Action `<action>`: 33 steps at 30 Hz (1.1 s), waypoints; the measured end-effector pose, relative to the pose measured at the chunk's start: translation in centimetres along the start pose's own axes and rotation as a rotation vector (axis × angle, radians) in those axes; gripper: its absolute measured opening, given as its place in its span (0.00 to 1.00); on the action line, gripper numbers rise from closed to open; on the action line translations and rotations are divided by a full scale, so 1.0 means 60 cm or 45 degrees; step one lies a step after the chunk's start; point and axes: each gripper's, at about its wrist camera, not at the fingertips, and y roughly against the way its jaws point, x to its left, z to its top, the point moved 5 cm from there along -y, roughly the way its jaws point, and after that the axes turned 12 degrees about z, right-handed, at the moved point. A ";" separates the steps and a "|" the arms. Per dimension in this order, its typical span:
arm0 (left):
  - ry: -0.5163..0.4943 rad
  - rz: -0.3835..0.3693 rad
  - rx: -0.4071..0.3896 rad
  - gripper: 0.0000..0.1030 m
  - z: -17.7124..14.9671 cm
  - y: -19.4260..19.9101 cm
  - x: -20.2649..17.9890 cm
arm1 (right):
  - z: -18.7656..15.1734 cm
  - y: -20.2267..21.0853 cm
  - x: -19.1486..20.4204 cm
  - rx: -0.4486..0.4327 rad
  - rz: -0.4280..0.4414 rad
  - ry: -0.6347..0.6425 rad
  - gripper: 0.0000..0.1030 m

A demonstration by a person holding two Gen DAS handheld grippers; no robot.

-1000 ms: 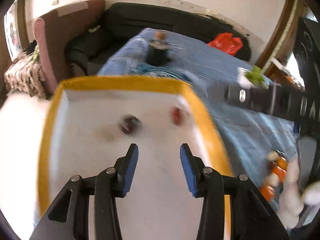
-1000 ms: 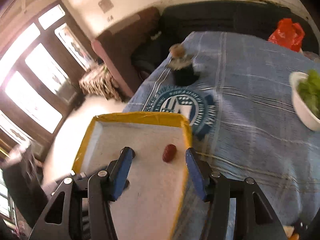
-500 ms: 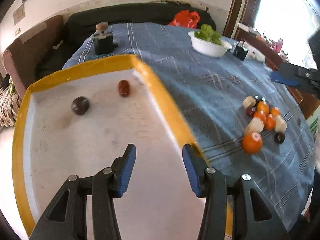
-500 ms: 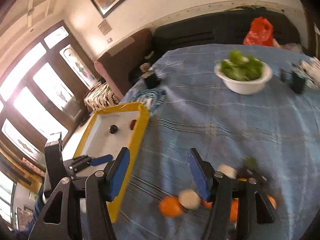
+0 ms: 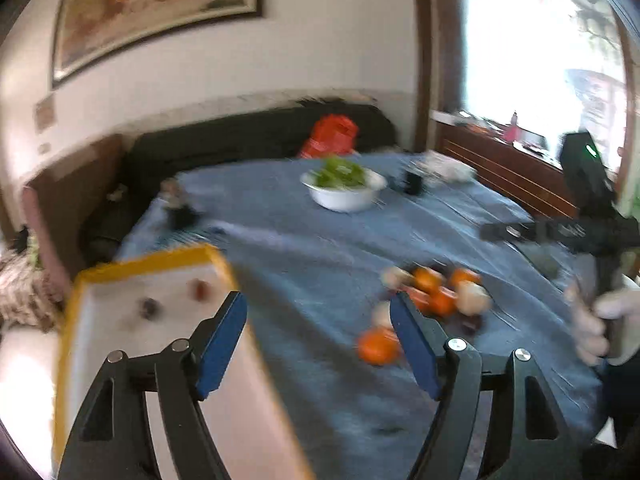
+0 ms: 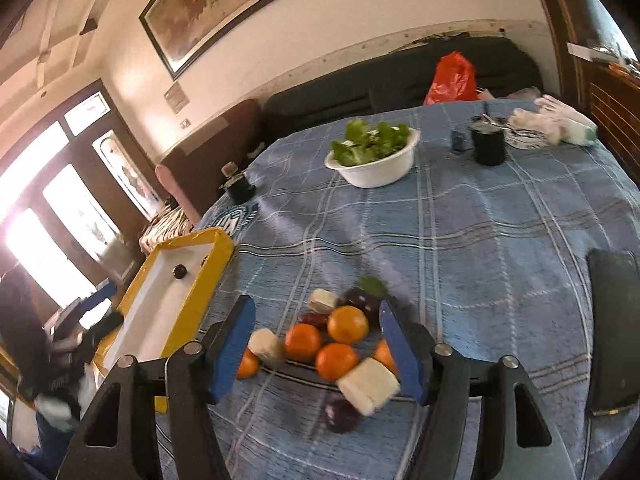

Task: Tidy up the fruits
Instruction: 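Return both tools to the fruit cluster, then grasp a mandarin with the left tool while the right tool grasps a plum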

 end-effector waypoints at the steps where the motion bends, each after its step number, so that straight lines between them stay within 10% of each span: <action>1: -0.015 -0.032 0.031 0.71 -0.008 -0.005 -0.023 | -0.005 0.003 -0.001 0.005 0.004 0.010 0.68; 12: 0.041 -0.030 0.313 0.69 -0.066 -0.081 -0.077 | -0.051 0.001 -0.038 0.024 0.035 -0.017 0.68; 19: 0.022 0.026 0.410 0.42 -0.074 -0.142 -0.087 | -0.054 0.002 -0.039 0.050 0.126 -0.052 0.68; 33: 0.051 0.063 0.391 0.34 -0.077 -0.172 -0.091 | -0.072 -0.010 -0.023 0.134 0.051 0.045 0.58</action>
